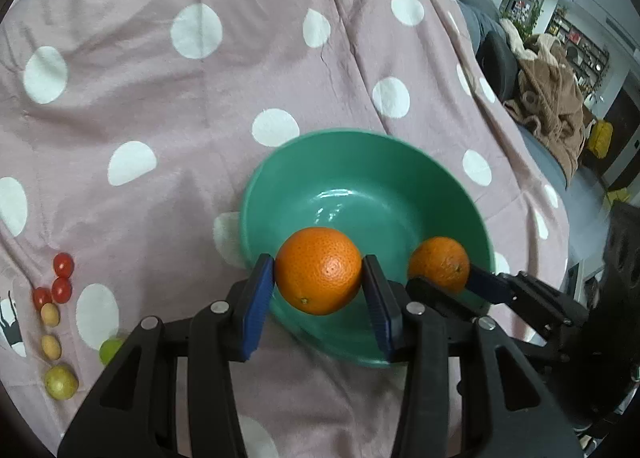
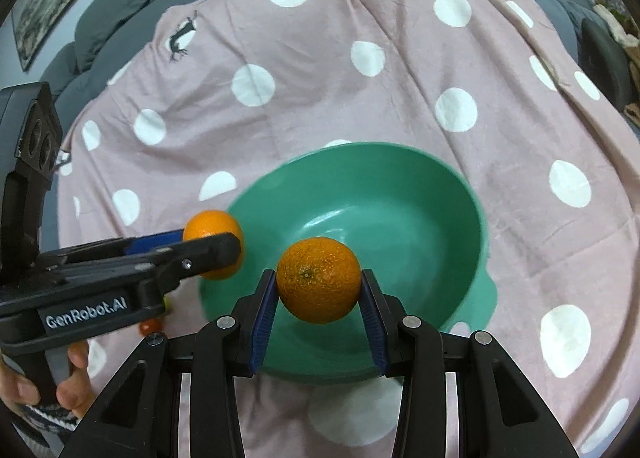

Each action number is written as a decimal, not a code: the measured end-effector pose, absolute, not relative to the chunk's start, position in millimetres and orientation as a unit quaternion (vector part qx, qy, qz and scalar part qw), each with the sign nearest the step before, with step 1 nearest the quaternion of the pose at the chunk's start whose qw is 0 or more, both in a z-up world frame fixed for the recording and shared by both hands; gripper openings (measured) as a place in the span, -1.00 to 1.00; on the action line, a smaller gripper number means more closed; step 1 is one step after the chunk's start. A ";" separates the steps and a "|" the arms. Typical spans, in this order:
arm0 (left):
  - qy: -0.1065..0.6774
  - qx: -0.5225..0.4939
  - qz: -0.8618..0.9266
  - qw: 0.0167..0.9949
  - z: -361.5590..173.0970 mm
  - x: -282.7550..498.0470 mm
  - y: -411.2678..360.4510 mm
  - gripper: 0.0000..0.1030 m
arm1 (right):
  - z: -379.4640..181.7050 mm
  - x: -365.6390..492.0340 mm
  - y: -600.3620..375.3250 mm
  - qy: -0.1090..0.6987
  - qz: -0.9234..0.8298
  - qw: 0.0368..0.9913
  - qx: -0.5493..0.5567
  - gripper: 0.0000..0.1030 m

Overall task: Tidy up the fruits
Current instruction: 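Carry both oranges over the green bowl and open both tools to drop them, then grasp the yellow-green mango with the left tool while the right tool grasps the green fruit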

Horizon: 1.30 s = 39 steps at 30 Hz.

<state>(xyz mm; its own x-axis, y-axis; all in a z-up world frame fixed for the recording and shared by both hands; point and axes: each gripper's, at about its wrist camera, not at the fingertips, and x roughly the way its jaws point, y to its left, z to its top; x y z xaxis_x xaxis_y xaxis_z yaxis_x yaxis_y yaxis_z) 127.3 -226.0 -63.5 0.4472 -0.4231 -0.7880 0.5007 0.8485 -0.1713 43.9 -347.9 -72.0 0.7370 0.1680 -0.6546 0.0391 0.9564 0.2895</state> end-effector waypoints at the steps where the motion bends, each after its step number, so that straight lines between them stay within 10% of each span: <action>1: 0.452 0.046 -0.273 0.848 -65.7 127.4 -227.9 -0.13 | -73.0 44.3 -349.5 0.363 0.032 0.920 0.145 -0.18; 8: 0.464 0.042 -0.279 0.840 -67.3 124.8 -222.7 -0.09 | -74.8 45.6 -349.6 0.379 0.017 0.916 0.128 -0.18; 11: 0.447 0.035 -0.281 0.849 -56.5 116.1 -217.2 0.43 | -71.0 45.1 -346.2 0.381 0.007 0.917 0.117 -0.05; 24: 0.450 -0.129 -0.301 0.831 -50.7 63.5 -122.0 0.92 | -42.2 10.0 -321.9 0.342 0.059 0.931 0.112 0.05; 39: 0.374 -0.267 -0.224 0.859 -65.5 -30.5 20.5 0.98 | -58.5 -13.5 -230.8 0.377 0.171 0.908 0.072 0.05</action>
<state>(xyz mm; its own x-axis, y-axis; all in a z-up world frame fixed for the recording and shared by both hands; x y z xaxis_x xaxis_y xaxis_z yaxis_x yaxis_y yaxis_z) -30.5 20.5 -65.5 0.6199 -0.5853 -0.5227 0.1854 0.7565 -0.6272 -13.5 -230.8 -58.5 0.6580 0.3644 -0.6589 -0.2562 0.9312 0.2592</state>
